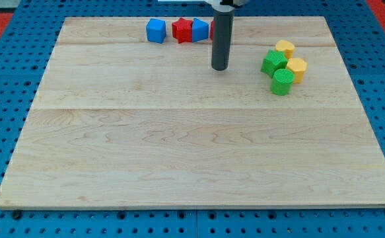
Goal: Nudge the yellow heart
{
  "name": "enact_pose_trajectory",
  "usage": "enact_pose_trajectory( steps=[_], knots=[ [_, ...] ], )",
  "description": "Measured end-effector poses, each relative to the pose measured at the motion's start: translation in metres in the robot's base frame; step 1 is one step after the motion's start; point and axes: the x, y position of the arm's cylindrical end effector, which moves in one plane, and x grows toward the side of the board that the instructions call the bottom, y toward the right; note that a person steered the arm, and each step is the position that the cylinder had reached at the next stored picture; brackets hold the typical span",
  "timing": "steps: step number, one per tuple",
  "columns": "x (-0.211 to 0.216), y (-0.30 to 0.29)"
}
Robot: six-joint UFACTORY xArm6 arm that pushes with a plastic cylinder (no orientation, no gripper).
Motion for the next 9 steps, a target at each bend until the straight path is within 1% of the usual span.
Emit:
enact_pose_trajectory(
  steps=[2, 3, 4, 5, 6, 7, 9],
  knots=[
    [0.008, 0.033],
    [0.039, 0.066],
    [0.085, 0.078],
    [0.102, 0.085],
    [0.106, 0.148],
    [0.106, 0.18],
    [0.106, 0.198]
  ],
)
